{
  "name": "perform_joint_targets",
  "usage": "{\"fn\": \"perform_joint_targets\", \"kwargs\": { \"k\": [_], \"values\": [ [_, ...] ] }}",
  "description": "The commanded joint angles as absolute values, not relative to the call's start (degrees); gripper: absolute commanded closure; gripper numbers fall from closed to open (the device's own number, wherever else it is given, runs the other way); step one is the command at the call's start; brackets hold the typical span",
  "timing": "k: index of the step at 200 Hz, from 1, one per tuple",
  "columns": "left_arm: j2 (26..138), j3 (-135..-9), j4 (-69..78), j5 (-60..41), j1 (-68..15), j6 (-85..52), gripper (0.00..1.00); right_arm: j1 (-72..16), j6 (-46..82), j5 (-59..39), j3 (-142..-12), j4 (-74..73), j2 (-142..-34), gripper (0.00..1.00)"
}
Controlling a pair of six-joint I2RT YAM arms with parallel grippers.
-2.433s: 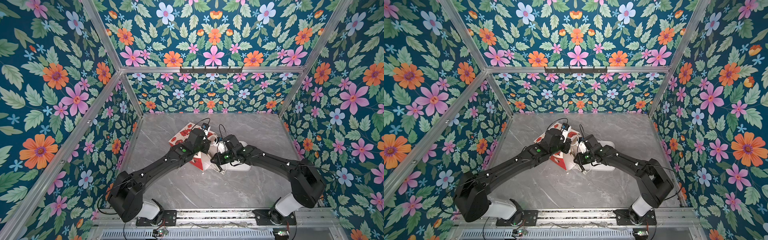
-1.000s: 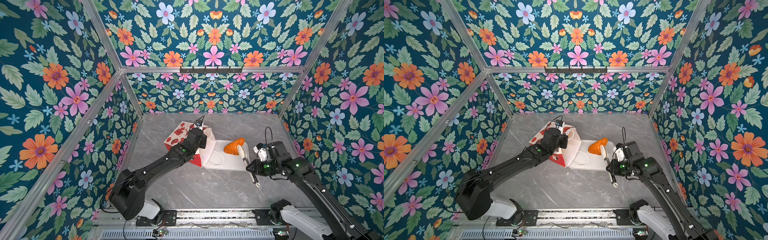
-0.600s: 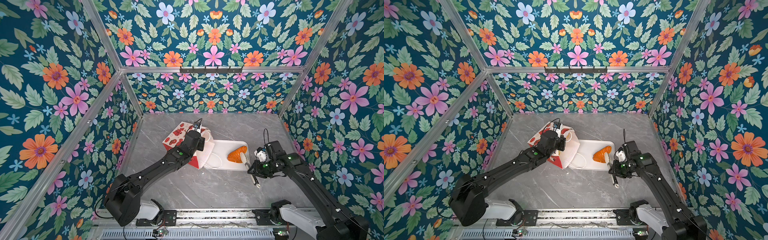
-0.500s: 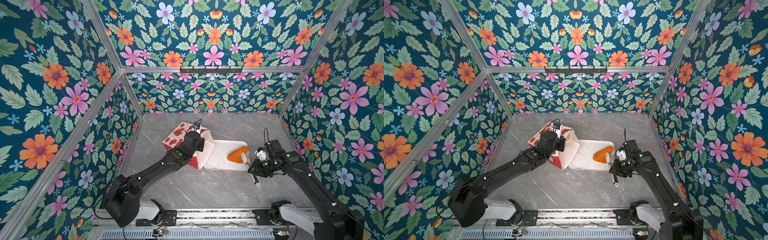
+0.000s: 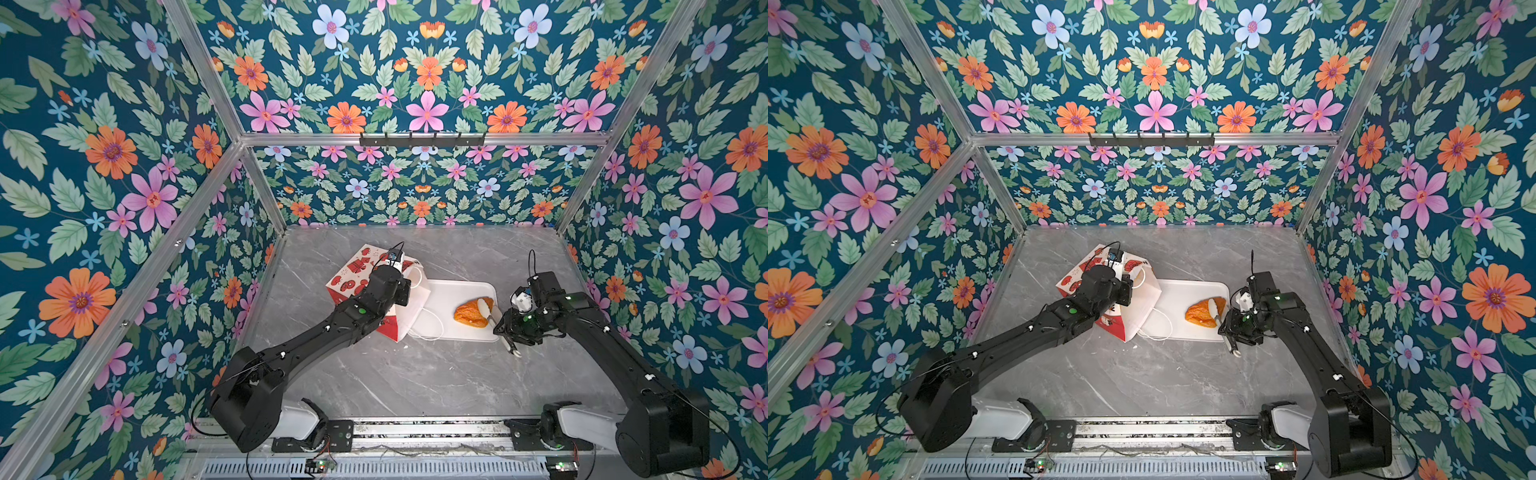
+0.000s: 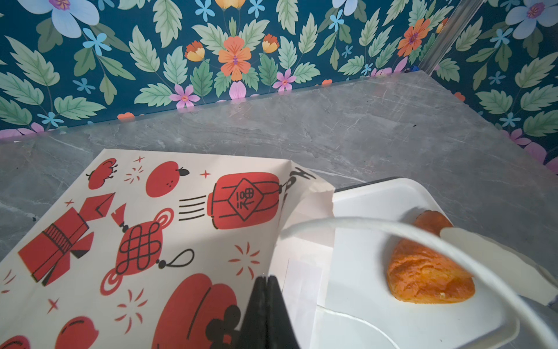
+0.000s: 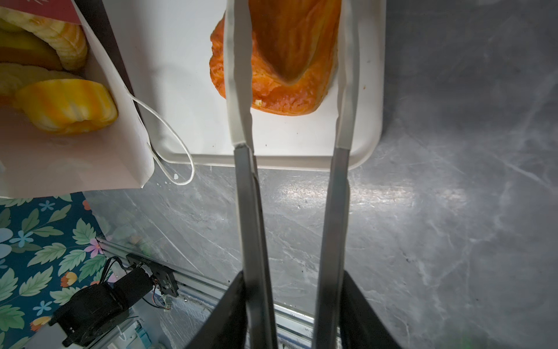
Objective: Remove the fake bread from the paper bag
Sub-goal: 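Pull the croissant out with the tongs and set it on the white tray, then move the tongs in the right gripper back into the bag opening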
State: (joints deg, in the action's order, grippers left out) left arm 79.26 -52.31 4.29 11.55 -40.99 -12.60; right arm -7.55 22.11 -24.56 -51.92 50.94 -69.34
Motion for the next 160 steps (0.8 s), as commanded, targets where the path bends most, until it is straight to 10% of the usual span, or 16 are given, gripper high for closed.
{"fn": "perform_joint_targets", "kwargs": {
  "k": [1, 160],
  "values": [
    [79.2, -52.3, 5.6, 11.8, -40.8, -13.0, 1.00, -7.3, 21.8, -23.6, -52.4, 50.4, -68.4, 0.53],
    [79.7, -54.4, 4.4, 11.8, -40.5, -13.1, 1.00, -14.9, 27.6, -29.1, -44.6, 48.6, -59.3, 0.56]
  ]
}}
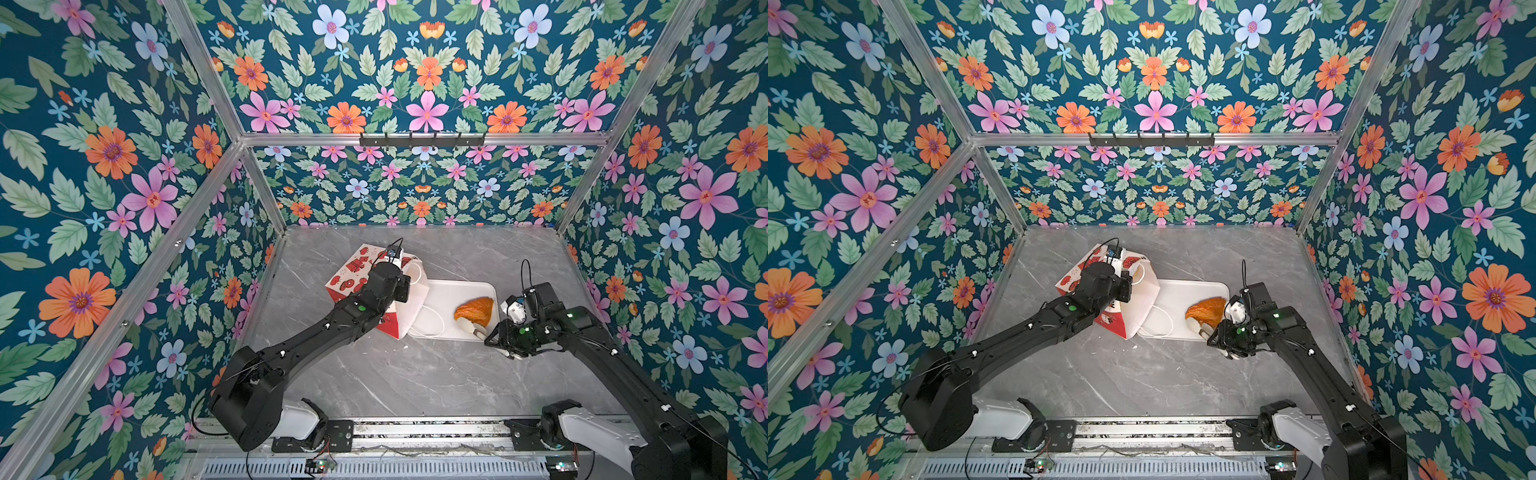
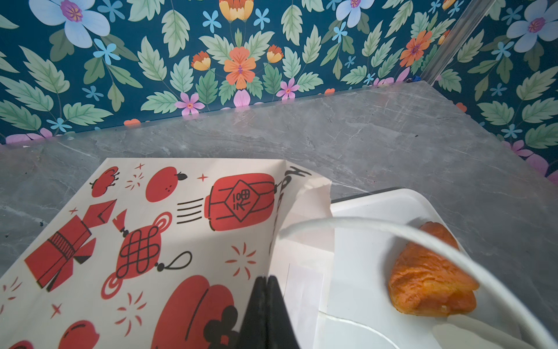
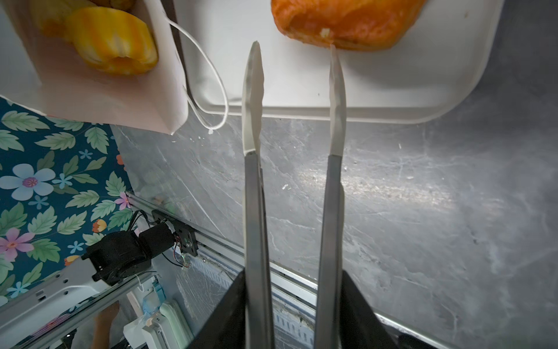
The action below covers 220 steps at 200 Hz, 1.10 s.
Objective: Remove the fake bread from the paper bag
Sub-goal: 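Move the tongs in the right gripper back into the bag opening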
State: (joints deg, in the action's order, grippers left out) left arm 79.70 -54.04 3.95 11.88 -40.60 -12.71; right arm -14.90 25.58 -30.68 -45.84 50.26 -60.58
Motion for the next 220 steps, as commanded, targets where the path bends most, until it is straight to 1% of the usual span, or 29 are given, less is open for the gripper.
{"fn": "perform_joint_targets", "kwargs": {
  "k": [1, 42, 77, 90, 119, 157, 186, 207, 220],
  "values": [
    [79.7, -54.4, 4.4, 11.8, -40.5, -13.1, 1.00, -14.9, 27.6, -28.8, -44.6, 48.6, -59.3, 0.56],
    [79.9, -54.7, 4.4, 10.9, -40.5, -13.1, 1.00, -13.1, 27.0, -22.3, -45.5, 47.6, -60.2, 0.57],
    [79.9, -54.7, 3.7, 9.9, -40.5, -12.3, 1.00, -10.7, 25.9, -21.1, -46.4, 45.4, -61.5, 0.56],
    [79.7, -54.8, 3.3, 9.7, -40.5, -12.0, 1.00, -10.7, 25.5, -22.7, -46.6, 44.9, -61.4, 0.56],
    [79.6, -55.1, 2.7, 9.5, -40.5, -11.5, 1.00, -11.1, 23.8, -30.1, -47.6, 46.1, -60.0, 0.55],
    [79.7, -56.3, 1.6, 10.0, -40.5, -10.7, 1.00, -15.4, 24.8, -30.3, -50.1, 48.8, -55.8, 0.55],
    [80.0, -57.2, 0.6, 10.2, -40.5, -10.3, 1.00, -16.5, 25.1, -28.7, -51.7, 49.8, -55.7, 0.53],
    [80.0, -57.7, 0.3, 10.0, -40.5, -10.4, 1.00, -17.4, 26.1, -30.9, -50.8, 44.8, -55.5, 0.54],
    [80.0, -57.7, 0.3, 10.0, -40.5, -10.4, 1.00, -20.5, 27.5, -31.2, -50.8, 40.3, -56.6, 0.54]
  ]
}}
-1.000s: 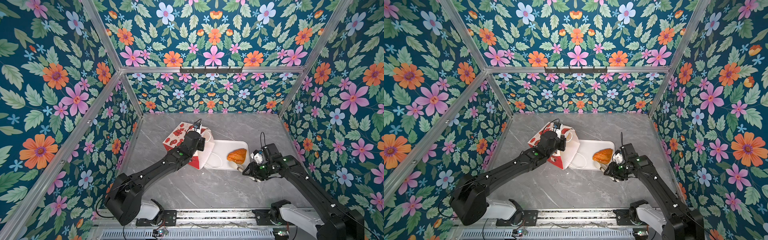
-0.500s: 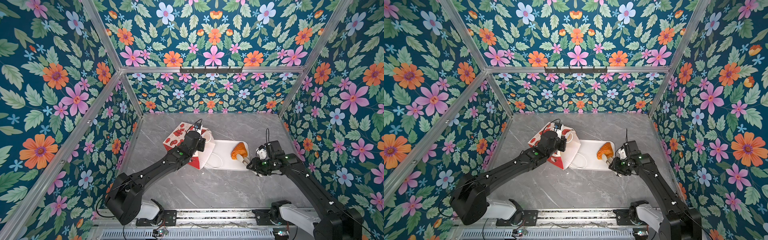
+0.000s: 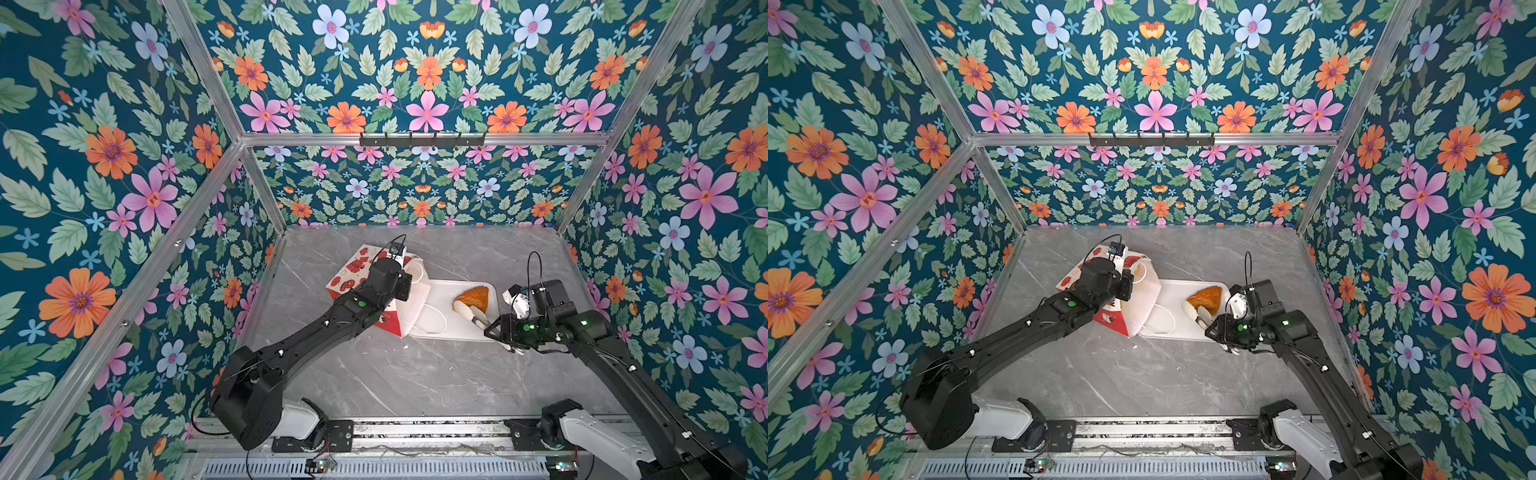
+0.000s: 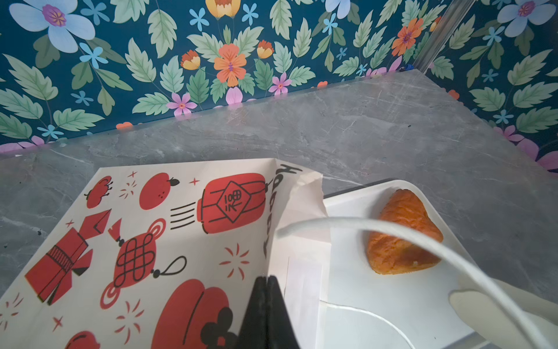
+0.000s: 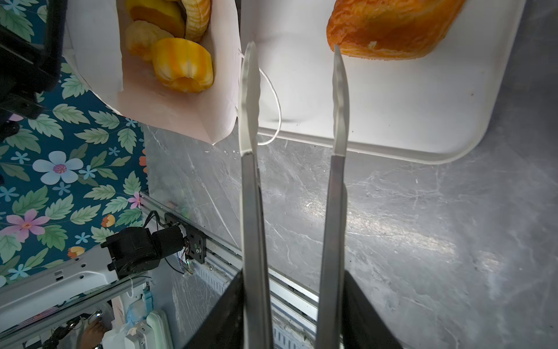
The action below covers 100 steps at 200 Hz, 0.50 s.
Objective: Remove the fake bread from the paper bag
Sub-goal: 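Move the tongs in the right gripper back into the bag opening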
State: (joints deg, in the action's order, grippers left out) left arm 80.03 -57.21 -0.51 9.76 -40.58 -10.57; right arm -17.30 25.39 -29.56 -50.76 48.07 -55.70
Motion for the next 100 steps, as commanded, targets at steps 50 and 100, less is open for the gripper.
{"fn": "perform_joint_targets", "kwargs": {
  "k": [50, 100],
  "values": [
    [80.8, -58.3, 0.4, 8.7, -40.5, -11.1, 1.00, -35.3, 29.3, -25.4, -56.7, 24.9, -70.9, 0.53],
    [80.4, -57.7, 0.6, 8.3, -40.5, -11.6, 1.00, -35.5, 29.7, -24.6, -60.3, 13.1, -83.3, 0.53]
  ]
}}
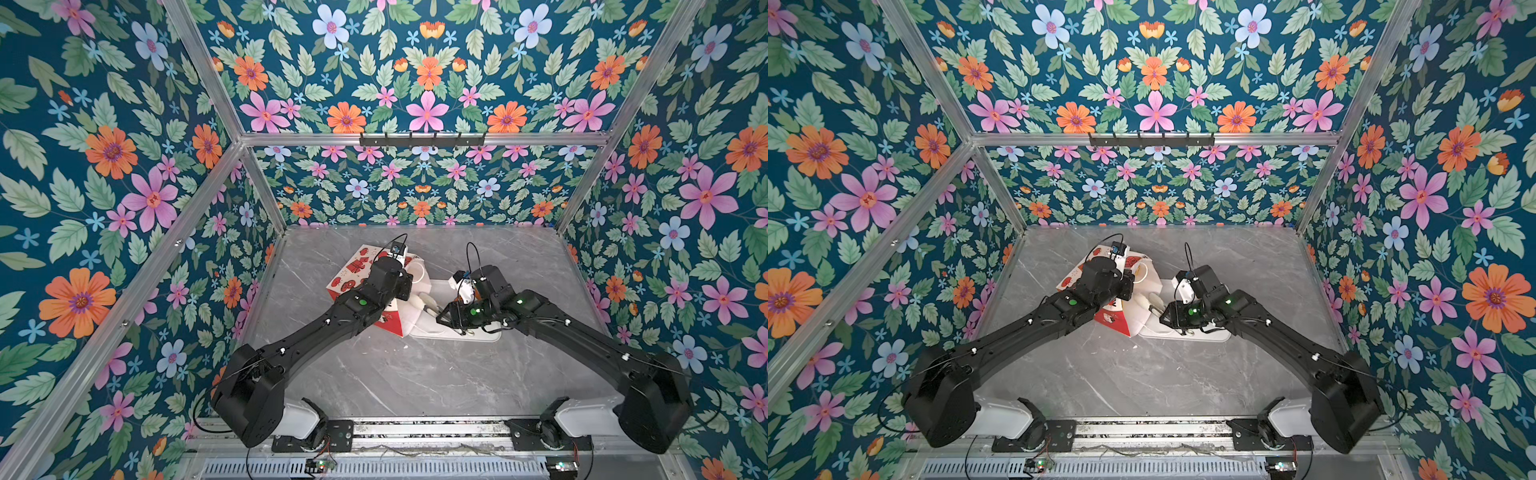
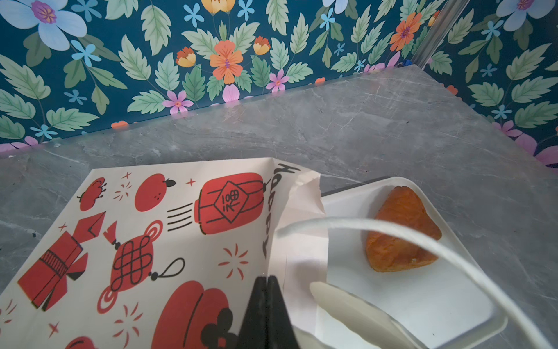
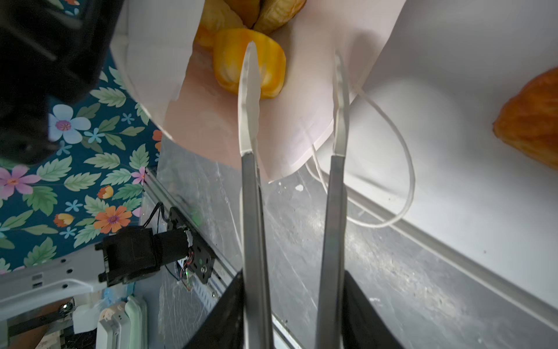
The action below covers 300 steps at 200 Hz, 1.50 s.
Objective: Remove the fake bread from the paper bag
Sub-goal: 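Move the tongs in the right gripper back into the bag opening, then close the tongs on the long yellow twisted bread inside the bag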
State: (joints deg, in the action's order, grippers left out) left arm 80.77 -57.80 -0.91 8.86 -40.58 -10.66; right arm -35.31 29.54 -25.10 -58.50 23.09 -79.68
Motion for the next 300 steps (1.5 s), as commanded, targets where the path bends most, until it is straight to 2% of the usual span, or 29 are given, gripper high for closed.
{"fn": "perform_joint_targets", "kwargs": {
  "k": [1, 35, 130, 145, 171, 228, 269, 300],
  "values": [
    [80.4, -57.7, 0.6, 8.2, -40.5, -11.6, 1.00, -35.5, 29.8, -24.6, -60.4, 13.0, -83.5, 0.53],
    [80.1, -57.4, 0.7, 8.3, -40.5, -11.9, 1.00, -35.5, 30.3, -25.7, -63.2, 9.2, -89.7, 0.53],
    [80.7, -57.8, 0.9, 7.2, -40.5, -11.6, 1.00, -35.4, 30.6, -19.9, -68.5, 5.7, -100.4, 0.53],
    [80.7, -57.7, 1.0, 7.1, -40.5, -11.6, 1.00, -35.4, 31.8, -19.3, -69.0, 4.0, -101.7, 0.55],
    [80.7, -57.7, 1.0, 7.2, -40.5, -11.6, 1.00, -35.4, 32.9, -20.7, -69.1, 1.3, -102.9, 0.64],
    [81.6, -58.2, 1.2, 9.6, -40.5, -12.0, 1.00, -35.5, 33.9, -21.0, -64.8, 2.3, -98.5, 0.70],
    [83.4, -59.6, 1.1, 10.1, -40.4, -12.0, 1.00, -35.5, 34.4, -20.1, -58.3, 2.9, -88.9, 0.71],
    [84.5, -61.0, 1.0, 10.7, -40.3, -12.8, 1.00, -35.4, 33.8, -20.3, -57.3, 9.7, -83.3, 0.71]
  ]
}}
